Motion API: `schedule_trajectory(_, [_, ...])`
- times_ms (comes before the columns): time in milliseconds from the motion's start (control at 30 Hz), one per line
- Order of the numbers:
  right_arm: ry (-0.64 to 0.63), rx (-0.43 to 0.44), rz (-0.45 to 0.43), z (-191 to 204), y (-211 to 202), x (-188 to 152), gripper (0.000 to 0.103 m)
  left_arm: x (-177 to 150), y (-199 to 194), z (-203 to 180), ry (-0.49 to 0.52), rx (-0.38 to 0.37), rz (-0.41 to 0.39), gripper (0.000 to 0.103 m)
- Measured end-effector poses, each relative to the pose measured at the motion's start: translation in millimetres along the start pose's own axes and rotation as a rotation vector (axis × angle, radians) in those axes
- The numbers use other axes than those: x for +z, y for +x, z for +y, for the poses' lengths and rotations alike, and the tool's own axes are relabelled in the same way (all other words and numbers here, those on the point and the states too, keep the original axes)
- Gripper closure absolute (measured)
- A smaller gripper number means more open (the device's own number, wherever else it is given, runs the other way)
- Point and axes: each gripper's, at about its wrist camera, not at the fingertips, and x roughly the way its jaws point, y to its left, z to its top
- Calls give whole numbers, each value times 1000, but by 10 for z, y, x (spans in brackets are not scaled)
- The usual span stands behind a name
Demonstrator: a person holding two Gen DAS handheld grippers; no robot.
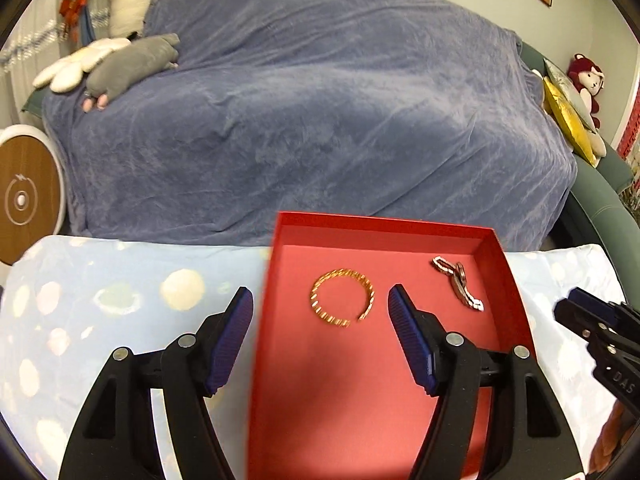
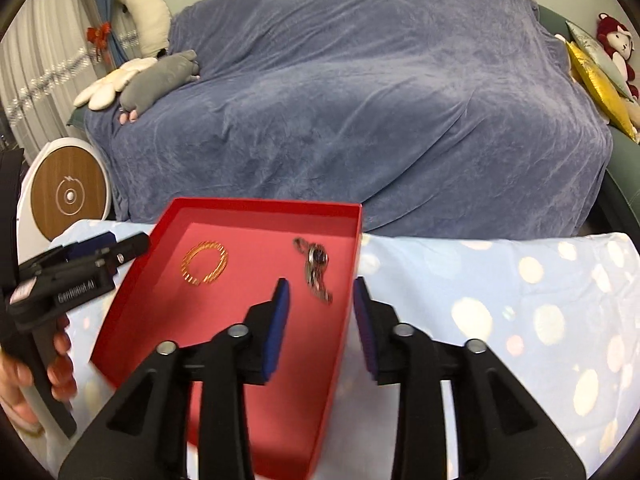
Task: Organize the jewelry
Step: 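Grasp the pearl necklace with the right tool while the left tool grasps the black beaded bracelet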
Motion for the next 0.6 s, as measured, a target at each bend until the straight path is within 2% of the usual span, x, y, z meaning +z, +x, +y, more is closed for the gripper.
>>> schedule_trajectory(67, [-14,5,-2,30,-263,-166,69,-157,-271,61,0,20,-14,31])
schedule_trajectory(267, [-1,29,9,136,-872,-772,68,-776,-897,193,24,68,-9,30])
schedule_trajectory(300, [2,28,8,157,-932,-877,67,-888,-973,209,24,71,-5,27])
schedule_trajectory(367, [10,22,7,201,-1024,-1091,59,-1112,-1090,241,10,67,12,23])
schedule_trajectory(467, [9,5,22,273,-1058,-1363,59,-1431,-1204,265,-14,70,25,23])
schedule_trajectory(600, [81,46,63,270,-990,-1646,59,-1727,-1139,200,-28,38,68,23])
